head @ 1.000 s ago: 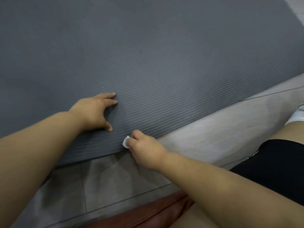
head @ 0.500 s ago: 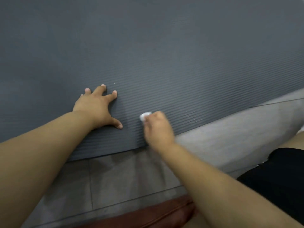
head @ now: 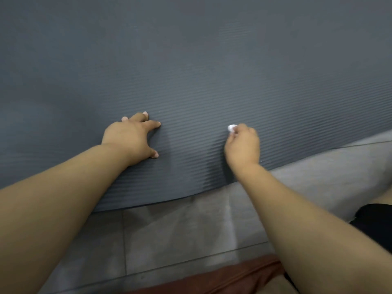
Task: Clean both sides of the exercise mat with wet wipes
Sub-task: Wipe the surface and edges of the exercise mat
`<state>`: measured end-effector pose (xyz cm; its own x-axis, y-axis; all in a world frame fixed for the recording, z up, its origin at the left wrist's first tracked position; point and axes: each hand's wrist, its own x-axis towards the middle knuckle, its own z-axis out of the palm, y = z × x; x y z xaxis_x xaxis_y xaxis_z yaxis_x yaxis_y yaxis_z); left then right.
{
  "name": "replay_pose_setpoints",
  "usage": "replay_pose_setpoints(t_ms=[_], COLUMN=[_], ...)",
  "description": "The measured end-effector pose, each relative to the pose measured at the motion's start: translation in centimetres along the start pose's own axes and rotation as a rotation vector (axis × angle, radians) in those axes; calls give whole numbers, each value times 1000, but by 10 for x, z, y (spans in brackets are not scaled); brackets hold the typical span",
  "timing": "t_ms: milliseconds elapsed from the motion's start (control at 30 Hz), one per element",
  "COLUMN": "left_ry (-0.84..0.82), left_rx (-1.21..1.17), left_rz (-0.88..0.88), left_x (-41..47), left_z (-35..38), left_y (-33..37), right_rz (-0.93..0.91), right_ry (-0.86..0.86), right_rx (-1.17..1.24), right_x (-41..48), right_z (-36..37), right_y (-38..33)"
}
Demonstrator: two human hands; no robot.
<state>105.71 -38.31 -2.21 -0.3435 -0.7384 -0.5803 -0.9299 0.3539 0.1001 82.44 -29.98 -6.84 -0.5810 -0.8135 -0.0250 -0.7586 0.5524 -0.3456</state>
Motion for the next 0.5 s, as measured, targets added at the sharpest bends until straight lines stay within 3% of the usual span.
replay_pose_setpoints(t_ms=[100,167,267,333,500], left_ry=[16,17,8,16,87], left_rx=[-7,-17,-43,-63,-73], left_rz=[16,42,92,118,118], left_x=[0,0,1,3,10], left_z=[-2,-4,-10,-14,-17], left_y=[-3,-9,-19,-27,-32], right_rz=[-416,-700,-850,-708,-8], right_ry=[-97,-273,-354,-200,-35], right_rx=[151,185,94,0,-43], right_x=[-47,-71,-47,-5,53], right_z=[27,29,20,12,-7], right_y=[-46,-58,-41,-17,1])
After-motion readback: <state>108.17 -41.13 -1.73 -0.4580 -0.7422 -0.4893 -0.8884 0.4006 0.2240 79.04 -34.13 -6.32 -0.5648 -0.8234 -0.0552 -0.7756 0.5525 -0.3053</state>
